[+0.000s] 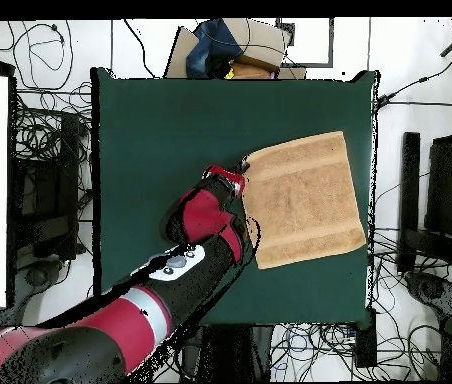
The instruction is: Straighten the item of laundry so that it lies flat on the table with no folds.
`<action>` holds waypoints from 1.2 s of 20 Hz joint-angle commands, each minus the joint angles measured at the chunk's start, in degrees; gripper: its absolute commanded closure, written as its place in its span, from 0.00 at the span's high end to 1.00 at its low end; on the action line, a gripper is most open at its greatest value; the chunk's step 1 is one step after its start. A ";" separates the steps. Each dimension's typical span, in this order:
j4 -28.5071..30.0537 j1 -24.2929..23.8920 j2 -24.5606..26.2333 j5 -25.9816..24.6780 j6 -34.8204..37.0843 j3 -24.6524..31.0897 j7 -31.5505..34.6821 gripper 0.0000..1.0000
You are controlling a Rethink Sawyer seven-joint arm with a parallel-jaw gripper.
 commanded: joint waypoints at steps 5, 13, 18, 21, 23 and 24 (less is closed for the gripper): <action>4.46 5.49 2.19 8.69 4.14 1.15 10.70 0.00; 3.71 6.59 3.88 12.04 3.96 1.07 9.78 0.00; 3.52 6.28 4.17 12.45 3.31 1.67 9.19 0.00; 3.53 6.32 4.18 12.61 3.20 1.78 9.15 0.00; 3.48 6.33 4.27 12.68 3.18 1.83 9.11 0.00; 3.48 6.22 4.24 12.56 3.06 1.95 9.12 0.00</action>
